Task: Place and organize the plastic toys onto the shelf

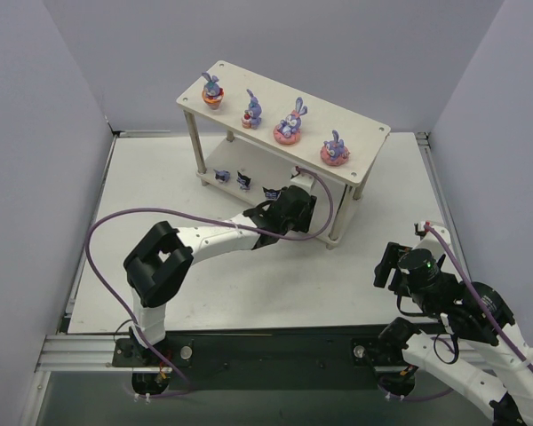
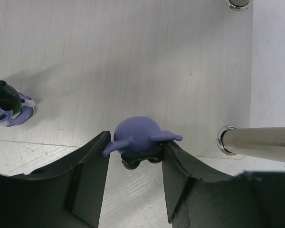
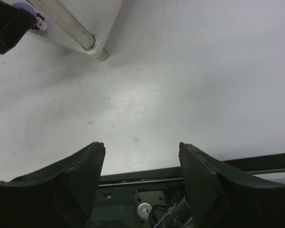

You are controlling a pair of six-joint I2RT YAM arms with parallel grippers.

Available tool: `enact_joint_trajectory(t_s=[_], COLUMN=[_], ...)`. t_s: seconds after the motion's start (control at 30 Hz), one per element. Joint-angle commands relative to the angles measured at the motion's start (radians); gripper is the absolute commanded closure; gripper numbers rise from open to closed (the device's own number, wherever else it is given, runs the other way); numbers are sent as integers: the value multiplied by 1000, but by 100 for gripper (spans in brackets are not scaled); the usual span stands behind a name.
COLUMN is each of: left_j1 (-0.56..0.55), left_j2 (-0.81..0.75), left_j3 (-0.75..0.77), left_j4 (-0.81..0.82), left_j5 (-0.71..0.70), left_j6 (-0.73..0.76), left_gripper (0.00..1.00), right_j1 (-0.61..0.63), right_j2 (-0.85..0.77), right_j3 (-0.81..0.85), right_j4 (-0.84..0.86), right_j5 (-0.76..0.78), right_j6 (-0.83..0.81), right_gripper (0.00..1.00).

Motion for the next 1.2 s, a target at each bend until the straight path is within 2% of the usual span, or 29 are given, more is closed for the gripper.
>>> enact_joint_trajectory(t_s=[0.0,0.27,0.7,0.93,1.17], left_j1=[9,23,29,31,32], left_j2=[2,13,41,42,42], left_j3=[51,59,74,73,74], left_j4=[-5,-11,-17,-14,-14], left_j5=[14,11,20,33,28], left_j6=[32,44,38,53,58], left_gripper=[75,75,61,50,34], right_j1=[-5,-5,-5,-5,-4], right_j2=[0,1,0,0,1], right_j3=[-9,-10,-9,-10,-13], right_j4=[-27,-29,-29,-29,-29], right_j5=[35,30,33,35,32], right_j6=[-7,-5,-8,-7,-5], right_gripper=[35,35,35,35,35])
